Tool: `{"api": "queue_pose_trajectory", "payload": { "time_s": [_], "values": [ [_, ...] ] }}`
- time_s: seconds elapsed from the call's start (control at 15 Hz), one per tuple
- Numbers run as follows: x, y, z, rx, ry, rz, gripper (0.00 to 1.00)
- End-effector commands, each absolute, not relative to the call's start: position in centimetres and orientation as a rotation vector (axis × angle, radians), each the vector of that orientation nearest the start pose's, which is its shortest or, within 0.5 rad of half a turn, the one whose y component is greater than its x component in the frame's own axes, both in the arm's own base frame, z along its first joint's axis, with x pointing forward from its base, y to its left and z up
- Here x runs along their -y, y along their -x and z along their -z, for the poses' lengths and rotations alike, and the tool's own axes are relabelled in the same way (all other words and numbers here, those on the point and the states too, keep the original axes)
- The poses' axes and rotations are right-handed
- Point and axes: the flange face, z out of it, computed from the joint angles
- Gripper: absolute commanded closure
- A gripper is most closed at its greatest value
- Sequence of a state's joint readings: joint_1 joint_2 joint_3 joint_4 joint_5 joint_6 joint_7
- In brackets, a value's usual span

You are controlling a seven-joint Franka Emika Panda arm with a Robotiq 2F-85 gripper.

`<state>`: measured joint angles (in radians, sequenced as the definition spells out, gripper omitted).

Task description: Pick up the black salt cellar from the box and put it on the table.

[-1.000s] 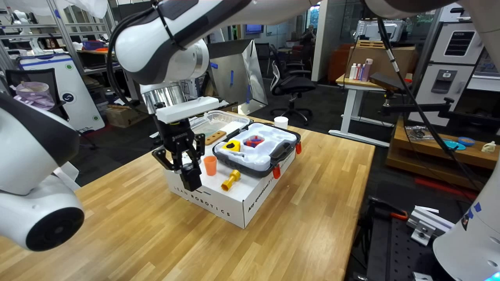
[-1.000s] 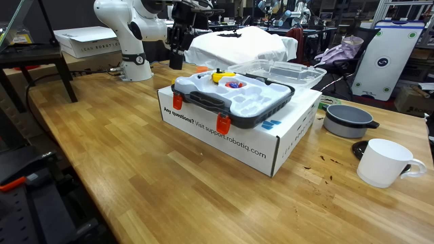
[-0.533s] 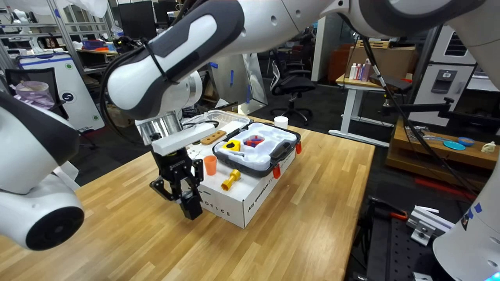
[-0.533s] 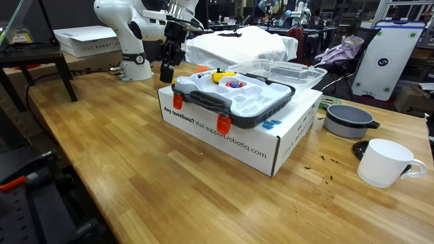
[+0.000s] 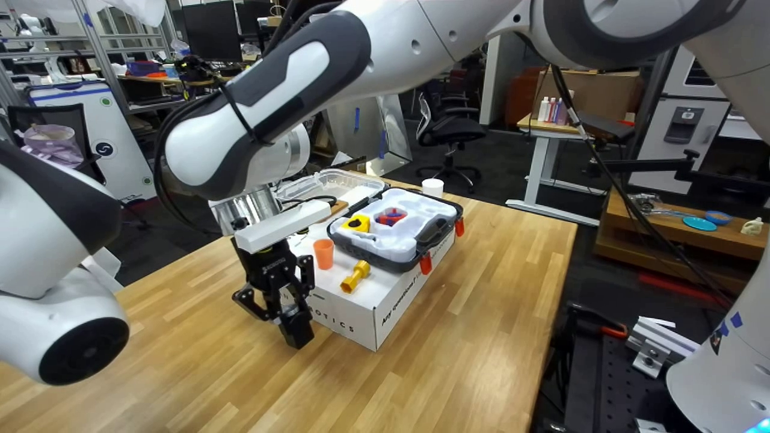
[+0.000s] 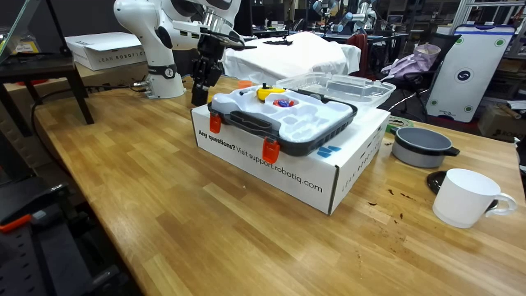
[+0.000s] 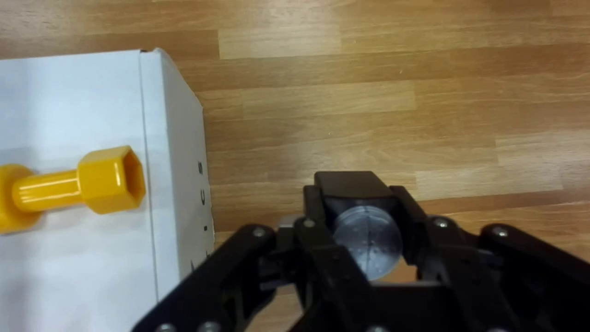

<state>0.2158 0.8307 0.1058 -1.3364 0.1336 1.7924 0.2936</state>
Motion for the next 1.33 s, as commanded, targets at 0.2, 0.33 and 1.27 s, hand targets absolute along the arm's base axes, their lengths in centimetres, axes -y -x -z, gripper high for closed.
{"api": "queue_pose_trajectory", "payload": {
  "time_s": [0.2,0.33,1.27],
  "values": [
    [-21.8,-66.3,-21.0,-0.068,2.99,-0.632,0.61],
    [-21.9,-66.1,-20.9,-0.057,2.975,-0.636,0.86],
    [-23.0,-64.6,-13.1,-0.072,2.946,-0.653,0.86]
  ]
}}
